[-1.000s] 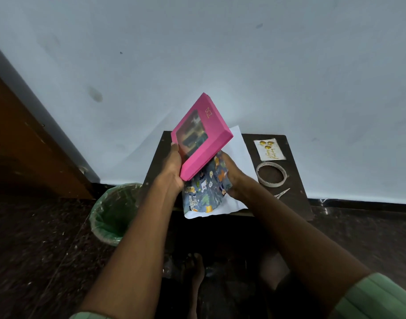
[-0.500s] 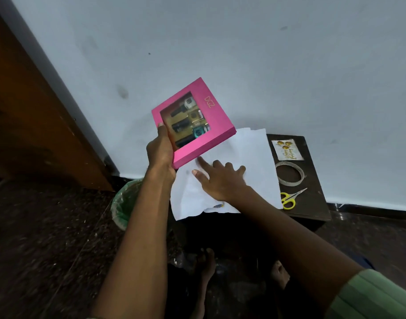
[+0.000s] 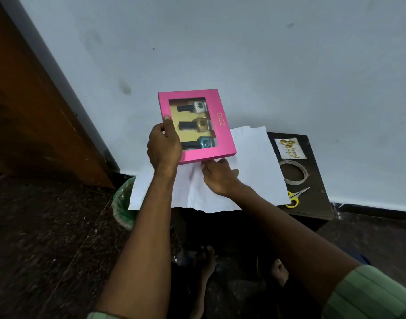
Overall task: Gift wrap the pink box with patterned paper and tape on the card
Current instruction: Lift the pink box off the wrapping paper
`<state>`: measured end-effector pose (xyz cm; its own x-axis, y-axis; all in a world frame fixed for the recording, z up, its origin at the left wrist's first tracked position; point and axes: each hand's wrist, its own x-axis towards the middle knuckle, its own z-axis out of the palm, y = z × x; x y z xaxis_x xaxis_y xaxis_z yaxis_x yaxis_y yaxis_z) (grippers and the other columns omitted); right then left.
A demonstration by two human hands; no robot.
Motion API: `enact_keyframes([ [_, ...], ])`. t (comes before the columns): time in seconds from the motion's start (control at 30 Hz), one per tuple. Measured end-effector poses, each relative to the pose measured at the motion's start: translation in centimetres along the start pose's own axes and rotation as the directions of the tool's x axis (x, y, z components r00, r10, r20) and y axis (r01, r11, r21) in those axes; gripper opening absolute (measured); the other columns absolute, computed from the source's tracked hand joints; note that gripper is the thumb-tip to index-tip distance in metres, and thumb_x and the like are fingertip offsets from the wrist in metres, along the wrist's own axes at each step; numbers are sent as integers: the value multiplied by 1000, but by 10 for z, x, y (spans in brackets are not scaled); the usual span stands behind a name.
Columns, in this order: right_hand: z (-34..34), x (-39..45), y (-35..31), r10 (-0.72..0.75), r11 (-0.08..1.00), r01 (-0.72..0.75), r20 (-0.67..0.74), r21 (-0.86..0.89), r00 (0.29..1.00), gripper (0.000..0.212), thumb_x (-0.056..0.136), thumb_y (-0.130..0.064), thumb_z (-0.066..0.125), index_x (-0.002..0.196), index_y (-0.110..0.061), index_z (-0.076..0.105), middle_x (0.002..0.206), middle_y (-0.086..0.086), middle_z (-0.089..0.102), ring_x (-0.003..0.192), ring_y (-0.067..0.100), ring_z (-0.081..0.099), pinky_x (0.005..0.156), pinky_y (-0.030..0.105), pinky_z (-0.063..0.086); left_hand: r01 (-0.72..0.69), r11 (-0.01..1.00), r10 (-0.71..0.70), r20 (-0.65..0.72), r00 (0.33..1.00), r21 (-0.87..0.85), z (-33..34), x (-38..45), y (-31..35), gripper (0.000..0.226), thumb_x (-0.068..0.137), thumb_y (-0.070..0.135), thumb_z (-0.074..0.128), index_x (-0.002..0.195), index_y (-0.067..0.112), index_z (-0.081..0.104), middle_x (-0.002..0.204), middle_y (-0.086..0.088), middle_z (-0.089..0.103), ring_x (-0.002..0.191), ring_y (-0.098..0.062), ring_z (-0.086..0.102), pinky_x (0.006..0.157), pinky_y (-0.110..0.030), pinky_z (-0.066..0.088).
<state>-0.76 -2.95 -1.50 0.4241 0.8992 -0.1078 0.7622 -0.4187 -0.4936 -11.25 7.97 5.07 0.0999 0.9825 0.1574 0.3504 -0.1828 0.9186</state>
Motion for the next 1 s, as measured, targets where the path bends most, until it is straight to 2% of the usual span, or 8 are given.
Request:
enact_keyframes([
  [0.13,7,-3,5,-35,948,71,120,-310,992,60,102,-59,46,156,-39,29,167,-2,20,153,34,12,113,69,27,38,999,-39,28,999,22,4,1,-7,62,109,60,33,114,12,71,103,-2,74,96,-25,68,85,-39,55],
  [0.23,8,-3,13,-13,951,50,124,-305,992,66,99,-67,44,158,-48,24,171,0,9,156,35,1,118,69,21,152,987,-149,79,986,-42,7,3,-19,59,111,56,35,89,10,66,84,-2,67,85,-28,65,76,-37,50],
  [0.47,-9,3,28,-2,988,15,88,-155,996,65,100,-50,60,157,-29,36,162,4,34,149,37,23,120,50,30,470,873,-414,310,856,-133,14,3,-35,51,114,53,30,101,20,67,103,-5,74,96,-27,73,92,-41,62],
  [0.6,-36,0,44,-27,975,-7,154,222,988,39,95,-11,63,133,-17,65,133,9,62,125,30,50,106,39,45,547,831,-480,366,797,-99,17,1,-39,57,114,54,26,121,18,69,103,-7,76,85,-23,74,77,-34,62],
  [0.7,-58,-2,52,182,725,-199,96,659,979,29,98,2,48,105,-9,74,93,10,73,82,25,66,75,35,54,554,831,-489,409,771,-52,18,0,-44,58,115,54,26,118,18,71,100,-8,76,82,-21,73,67,-31,58],
  [0.83,-75,4,66,346,235,-381,289,894,892,52,109,-51,40,128,-9,63,115,17,75,102,34,73,87,44,58,459,884,-444,462,768,86,27,-6,-48,56,114,53,29,103,14,69,106,-13,75,82,-22,70,78,-35,56],
  [0.9,-69,2,63,343,230,-410,321,883,883,57,102,-61,50,125,-10,64,111,15,76,104,35,72,90,50,58,410,906,-406,501,764,110,32,-12,-45,55,114,53,29,99,15,67,104,-13,75,84,-24,71,75,-34,57],
  [1.0,-61,0,59,407,291,-425,291,857,866,36,100,-25,69,131,-7,62,109,13,76,96,32,73,82,49,60,314,941,-333,526,783,128,39,-15,-45,59,113,55,31,100,15,71,103,-12,78,91,-26,74,81,-35,59],
])
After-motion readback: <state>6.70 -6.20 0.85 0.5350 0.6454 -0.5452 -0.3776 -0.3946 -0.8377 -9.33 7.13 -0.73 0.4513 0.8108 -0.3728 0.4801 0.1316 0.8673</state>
